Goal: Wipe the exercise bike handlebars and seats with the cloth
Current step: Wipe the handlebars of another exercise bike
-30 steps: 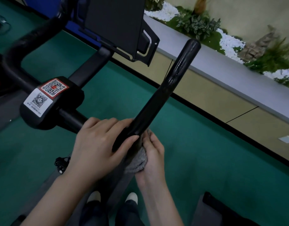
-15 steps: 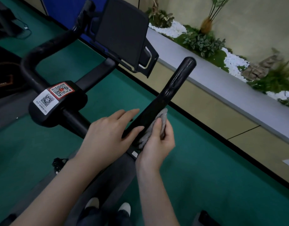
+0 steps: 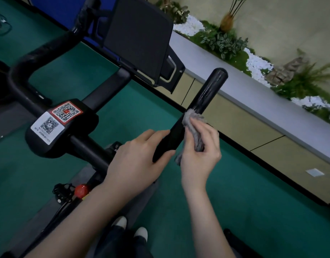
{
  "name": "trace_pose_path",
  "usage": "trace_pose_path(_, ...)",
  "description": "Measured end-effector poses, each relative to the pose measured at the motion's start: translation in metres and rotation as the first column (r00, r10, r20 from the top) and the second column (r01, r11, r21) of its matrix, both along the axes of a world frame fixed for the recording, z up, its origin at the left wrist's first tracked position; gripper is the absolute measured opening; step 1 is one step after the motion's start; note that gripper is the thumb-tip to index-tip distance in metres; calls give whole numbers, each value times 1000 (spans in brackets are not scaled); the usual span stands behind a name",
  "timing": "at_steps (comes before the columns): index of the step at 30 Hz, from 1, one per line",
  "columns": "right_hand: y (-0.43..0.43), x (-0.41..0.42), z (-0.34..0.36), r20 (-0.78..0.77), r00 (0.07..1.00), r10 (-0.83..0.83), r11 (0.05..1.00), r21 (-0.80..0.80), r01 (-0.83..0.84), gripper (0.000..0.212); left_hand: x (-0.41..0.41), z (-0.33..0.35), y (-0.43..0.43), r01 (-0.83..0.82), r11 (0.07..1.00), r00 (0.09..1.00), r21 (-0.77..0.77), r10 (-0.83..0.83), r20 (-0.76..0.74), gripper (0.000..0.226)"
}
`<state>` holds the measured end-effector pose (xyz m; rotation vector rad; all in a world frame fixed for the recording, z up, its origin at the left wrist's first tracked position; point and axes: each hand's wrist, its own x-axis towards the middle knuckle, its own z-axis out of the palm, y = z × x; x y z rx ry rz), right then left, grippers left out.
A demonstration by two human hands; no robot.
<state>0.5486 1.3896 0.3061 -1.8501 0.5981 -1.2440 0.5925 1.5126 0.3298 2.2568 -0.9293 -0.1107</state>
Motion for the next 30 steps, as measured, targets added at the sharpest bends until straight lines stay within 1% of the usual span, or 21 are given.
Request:
trace_pose_path(4, -10, -2, 14, -151, 984, 91, 957, -260, -129, 16, -2, 0, 1, -18, 1000, 1000, 4, 18, 6, 52)
trace_pose_path(7, -30, 11, 29, -259, 965, 25, 915, -383, -127, 15, 0, 1, 1, -15, 1000, 1000, 26, 16, -16, 51)
trace_pose_path(9, -36, 15, 37, -284, 959, -15, 902, -417, -109, 15, 0, 1, 2, -12, 1000, 1000, 23, 13, -21, 50)
trace_pose_path(11, -32, 14, 39, -334, 943, 6, 886, -435, -159, 13, 0, 4, 3, -9, 1000, 999, 25, 10, -51, 47)
trace_pose_path(14, -21, 6, 43, -458, 881, 117, 822, -453, -345, 10, -1, 6, 4, 4, 999, 998, 44, -2, -63, 47)
trace_pose_path(17, -27, 12, 56, -605, 770, 203, 724, -436, -534, 12, 0, 7, 4, 4, 999, 999, 43, -2, -54, 47)
trace_pose_path(18, -31, 16, 60, -638, 742, 205, 695, -438, -570, 11, -1, 7, 4, 5, 999, 998, 51, -2, -55, 47)
trace_pose_path(20, -40, 28, 69, -678, 718, 158, 654, -473, -591, 10, -1, 7, 5, -1, 998, 999, 70, 4, -41, 48)
trace_pose_path(22, -44, 38, 74, -707, 701, 91, 642, -496, -585, 9, -1, 7, 5, -5, 997, 999, 76, 8, -38, 49)
trace_pose_path(24, -39, 41, 75, -754, 651, 87, 646, -455, -613, 10, -2, 6, 5, -7, 996, 999, 86, 11, -43, 49)
trace_pose_path(25, -35, 42, 75, -788, 604, 119, 647, -400, -649, 11, -2, 6, 5, -12, 996, 999, 84, 16, -46, 48)
trace_pose_path(26, -30, 43, 77, -824, 541, 168, 647, -321, -691, 12, -1, 6, 4, -19, 997, 999, 76, 23, -45, 48)
trace_pose_path(28, -21, 47, 82, -892, 374, 254, 629, -142, -765, 12, -1, 4, 4, -39, 998, 999, 57, 40, -22, 47)
trace_pose_path(30, -21, 56, 90, -942, 228, 245, 614, -31, -789, 11, -2, 3, 3, -42, 997, 999, 59, 43, -16, 48)
